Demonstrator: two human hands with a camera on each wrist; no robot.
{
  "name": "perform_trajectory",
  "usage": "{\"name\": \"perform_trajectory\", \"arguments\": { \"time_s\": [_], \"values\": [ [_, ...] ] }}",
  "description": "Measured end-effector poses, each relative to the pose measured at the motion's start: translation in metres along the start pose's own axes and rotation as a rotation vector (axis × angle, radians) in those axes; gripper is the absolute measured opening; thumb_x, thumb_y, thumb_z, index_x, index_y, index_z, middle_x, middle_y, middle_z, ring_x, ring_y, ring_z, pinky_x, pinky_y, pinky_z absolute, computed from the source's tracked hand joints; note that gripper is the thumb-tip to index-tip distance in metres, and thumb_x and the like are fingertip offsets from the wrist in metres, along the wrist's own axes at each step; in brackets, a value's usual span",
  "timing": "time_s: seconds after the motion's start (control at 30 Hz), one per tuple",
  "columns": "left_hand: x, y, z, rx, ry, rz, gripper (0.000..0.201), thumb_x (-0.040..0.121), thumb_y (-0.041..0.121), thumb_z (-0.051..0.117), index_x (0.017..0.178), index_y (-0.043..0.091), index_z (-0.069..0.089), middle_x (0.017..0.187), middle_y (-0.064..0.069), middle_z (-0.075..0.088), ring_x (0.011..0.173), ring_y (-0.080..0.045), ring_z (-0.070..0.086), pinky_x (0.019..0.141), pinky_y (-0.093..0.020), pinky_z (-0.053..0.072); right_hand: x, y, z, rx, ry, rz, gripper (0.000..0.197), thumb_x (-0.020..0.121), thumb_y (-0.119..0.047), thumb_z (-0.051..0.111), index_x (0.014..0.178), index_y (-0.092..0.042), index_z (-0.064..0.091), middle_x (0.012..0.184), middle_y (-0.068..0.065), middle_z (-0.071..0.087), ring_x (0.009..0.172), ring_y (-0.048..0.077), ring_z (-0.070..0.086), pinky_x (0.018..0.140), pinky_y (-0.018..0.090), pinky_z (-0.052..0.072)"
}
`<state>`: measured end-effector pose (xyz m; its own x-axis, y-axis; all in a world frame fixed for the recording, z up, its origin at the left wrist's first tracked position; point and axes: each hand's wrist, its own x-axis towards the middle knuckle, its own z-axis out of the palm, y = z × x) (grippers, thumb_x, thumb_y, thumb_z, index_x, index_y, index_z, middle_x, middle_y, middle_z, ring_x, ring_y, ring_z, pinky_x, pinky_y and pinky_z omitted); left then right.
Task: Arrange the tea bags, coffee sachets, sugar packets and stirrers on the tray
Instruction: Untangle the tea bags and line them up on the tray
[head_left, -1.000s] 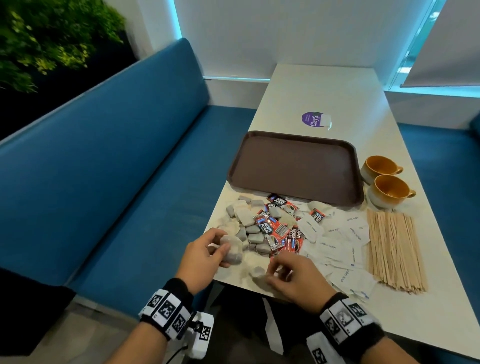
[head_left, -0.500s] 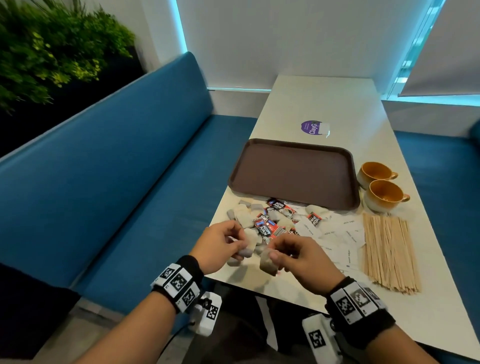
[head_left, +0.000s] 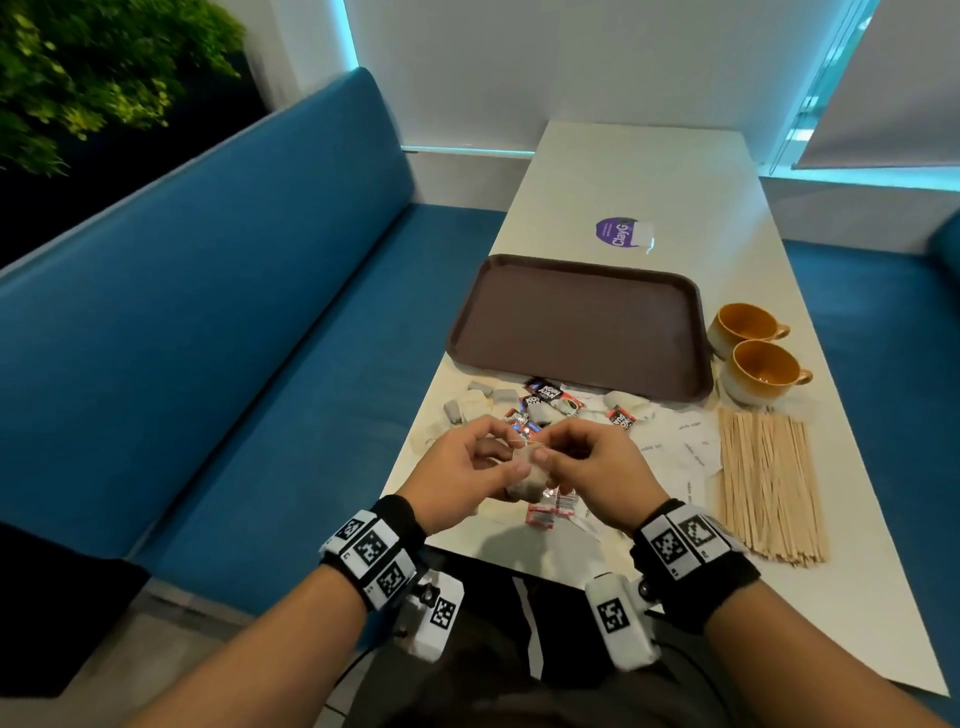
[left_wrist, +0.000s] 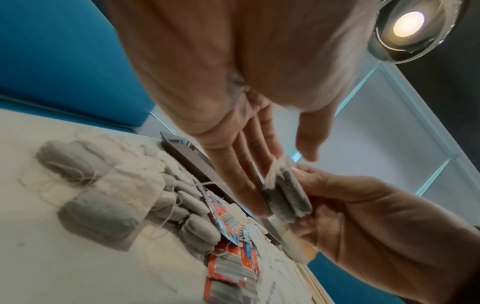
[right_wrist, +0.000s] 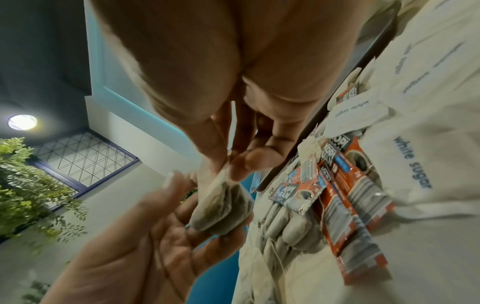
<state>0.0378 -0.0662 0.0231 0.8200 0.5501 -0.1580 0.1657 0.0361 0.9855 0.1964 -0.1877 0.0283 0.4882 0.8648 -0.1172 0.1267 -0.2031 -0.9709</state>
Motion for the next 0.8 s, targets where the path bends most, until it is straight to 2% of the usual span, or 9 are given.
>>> {"name": "perform_trajectory", "arguments": {
  "time_s": [0.1, 0.2, 0.27, 0.33, 0.4, 0.5, 0.63, 0.7, 0.8],
  "values": [
    [0.0, -0.008, 0.004, 0.059, 0.051, 0.019, 0.029, 0.088, -0.01, 0.069, 0.095, 0.012, 0.052, 0.084, -0.008, 0.071, 0.076, -0.024, 0.071, 0.062, -0.025, 0.055, -0.003, 0.007, 0.004, -0.054, 0.06, -0.011, 0.022, 0.085, -0.008, 0.079, 0.096, -0.027, 0.075, 0.083, 0.002, 0.071, 0.066, 0.014, 0.063, 0.065, 0.033, 0.058],
    [0.001, -0.013, 0.007, 0.036, 0.105, 0.046, 0.035, 0.086, -0.008, 0.071, 0.088, 0.021, 0.053, 0.084, -0.014, 0.069, 0.081, -0.028, 0.071, 0.069, -0.032, 0.057, -0.006, 0.011, 0.002, 0.006, 0.11, 0.046, 0.028, 0.083, -0.014, 0.082, 0.105, -0.029, 0.071, 0.09, 0.004, 0.07, 0.067, 0.015, 0.062, 0.061, 0.028, 0.056],
    [0.002, -0.011, 0.011, 0.014, 0.132, 0.07, 0.038, 0.085, -0.006, 0.074, 0.084, 0.027, 0.055, 0.091, -0.028, 0.066, 0.084, -0.033, 0.069, 0.074, -0.037, 0.057, -0.009, 0.012, -0.001, 0.051, 0.088, 0.094, 0.025, 0.083, -0.018, 0.083, 0.105, -0.026, 0.072, 0.089, 0.004, 0.07, 0.069, 0.013, 0.063, 0.058, 0.023, 0.052],
    [0.0, -0.01, 0.012, 0.033, 0.145, 0.078, 0.042, 0.085, -0.003, 0.076, 0.082, 0.032, 0.054, 0.102, -0.033, 0.063, 0.084, -0.034, 0.068, 0.066, -0.029, 0.056, -0.011, 0.015, -0.001, 0.044, 0.029, 0.093, 0.015, 0.083, -0.02, 0.083, 0.096, -0.02, 0.076, 0.082, 0.003, 0.071, 0.067, 0.011, 0.063, 0.059, 0.021, 0.05],
    [-0.003, -0.011, 0.011, 0.07, 0.147, 0.067, 0.044, 0.085, -0.002, 0.076, 0.081, 0.034, 0.051, 0.111, -0.027, 0.062, 0.079, -0.03, 0.067, 0.054, -0.017, 0.048, -0.013, 0.02, 0.001, 0.036, 0.013, 0.05, 0.008, 0.085, -0.018, 0.082, 0.086, -0.012, 0.077, 0.077, 0.01, 0.071, 0.064, 0.011, 0.061, 0.059, 0.022, 0.048],
    [-0.007, -0.014, 0.006, 0.055, 0.137, 0.048, 0.039, 0.086, 0.0, 0.076, 0.086, 0.025, 0.045, 0.118, -0.016, 0.066, 0.08, -0.026, 0.07, 0.055, -0.016, 0.047, -0.012, 0.027, 0.008, 0.078, 0.074, 0.018, 0.011, 0.086, -0.011, 0.08, 0.082, -0.003, 0.073, 0.079, 0.017, 0.071, 0.065, 0.013, 0.061, 0.063, 0.025, 0.05],
    [-0.012, -0.021, -0.019, 0.268, 0.316, -0.007, 0.026, 0.089, 0.012, 0.072, 0.083, 0.03, 0.054, 0.094, 0.0, 0.074, 0.08, -0.024, 0.071, 0.07, -0.043, 0.06, -0.013, 0.035, 0.015, 0.179, 0.101, 0.047, 0.012, 0.087, -0.004, 0.076, 0.078, -0.003, 0.07, 0.07, 0.009, 0.07, 0.067, 0.018, 0.067, 0.067, 0.033, 0.056],
    [-0.013, -0.028, -0.035, 0.417, 0.428, -0.054, 0.018, 0.088, 0.014, 0.071, 0.084, 0.026, 0.059, 0.087, 0.003, 0.071, 0.073, -0.016, 0.066, 0.071, -0.034, 0.056, -0.012, 0.038, 0.013, 0.186, 0.105, 0.06, 0.014, 0.088, -0.004, 0.076, 0.076, -0.008, 0.07, 0.069, 0.007, 0.071, 0.067, 0.019, 0.068, 0.071, 0.04, 0.059],
    [-0.012, -0.038, -0.049, 0.56, 0.435, -0.133, 0.016, 0.086, 0.018, 0.073, 0.091, 0.028, 0.061, 0.096, 0.009, 0.064, 0.073, -0.013, 0.059, 0.07, -0.024, 0.047, -0.007, 0.044, 0.012, 0.092, 0.155, 0.061, 0.011, 0.087, -0.009, 0.078, 0.081, -0.018, 0.074, 0.076, 0.008, 0.074, 0.074, 0.024, 0.071, 0.076, 0.042, 0.06]
  ]
}}
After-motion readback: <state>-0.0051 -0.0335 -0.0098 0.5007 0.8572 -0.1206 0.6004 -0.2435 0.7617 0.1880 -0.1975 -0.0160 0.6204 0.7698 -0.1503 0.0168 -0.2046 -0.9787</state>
